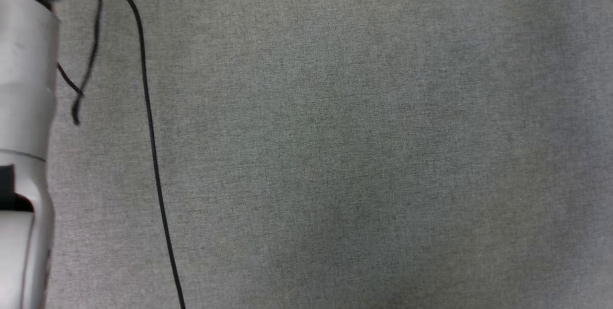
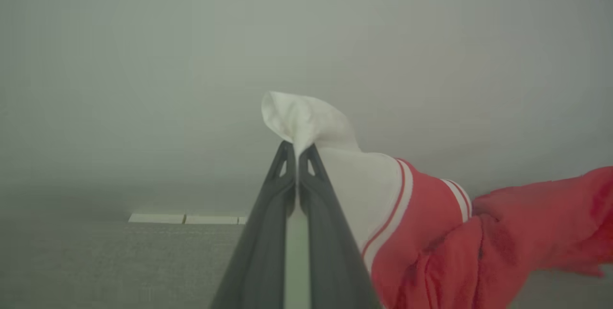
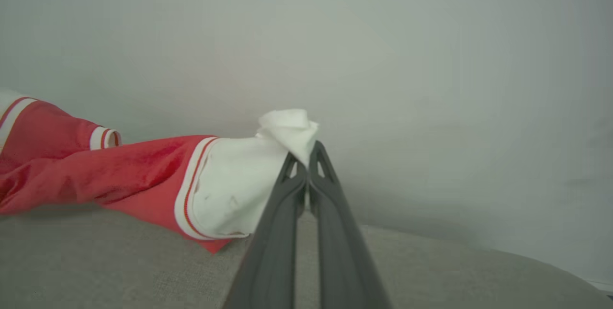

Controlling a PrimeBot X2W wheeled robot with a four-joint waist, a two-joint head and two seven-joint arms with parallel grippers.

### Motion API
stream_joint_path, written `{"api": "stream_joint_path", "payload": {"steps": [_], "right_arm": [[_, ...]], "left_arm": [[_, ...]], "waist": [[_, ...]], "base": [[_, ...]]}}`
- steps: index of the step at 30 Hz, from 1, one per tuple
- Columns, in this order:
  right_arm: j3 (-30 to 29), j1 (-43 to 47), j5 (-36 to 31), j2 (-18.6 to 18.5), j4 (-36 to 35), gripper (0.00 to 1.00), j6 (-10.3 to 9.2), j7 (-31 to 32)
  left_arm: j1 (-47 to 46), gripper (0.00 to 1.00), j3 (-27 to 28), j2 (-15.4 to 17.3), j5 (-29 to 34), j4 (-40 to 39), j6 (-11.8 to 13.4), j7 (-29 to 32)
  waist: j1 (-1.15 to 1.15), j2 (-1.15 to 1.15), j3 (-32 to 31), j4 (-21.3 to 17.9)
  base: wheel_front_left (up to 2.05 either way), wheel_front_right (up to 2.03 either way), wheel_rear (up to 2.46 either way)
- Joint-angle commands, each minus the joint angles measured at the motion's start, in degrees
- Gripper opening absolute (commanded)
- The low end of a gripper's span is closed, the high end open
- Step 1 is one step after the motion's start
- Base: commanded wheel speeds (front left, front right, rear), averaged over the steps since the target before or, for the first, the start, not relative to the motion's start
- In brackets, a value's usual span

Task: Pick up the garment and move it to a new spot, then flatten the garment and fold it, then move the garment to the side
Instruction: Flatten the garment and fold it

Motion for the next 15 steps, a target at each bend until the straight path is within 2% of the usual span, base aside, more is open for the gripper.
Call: {"api": "stream_joint_path", "payload": {"steps": [1,9,15], "right_arm": [[0.17,0.93,0.73,0.00,0.45,0.00,-0.06,-0.36],[2.77,10.80,7.43,-1.71,2.98,0.00,-0.06,-4.65],[4.52,20.41,12.59,-5.06,-0.39,0.00,-0.06,-6.66]], "left_arm": [[0.74,0.00,0.36,-0.19,-0.31,0.46,-0.26,-0.58],[9.65,0.00,1.91,-1.73,-3.66,6.63,-3.22,-4.33],[18.22,0.00,4.10,-0.73,-4.93,4.86,-4.40,-5.82]], "waist": [[-0.01,0.00,-0.01,0.13],[-0.01,0.00,-3.42,1.40],[-0.01,0.00,-8.00,1.85]], "base": [[0.00,0.00,0.00],[0.00,0.00,0.00],[0.00,0.00,0.00]]}}
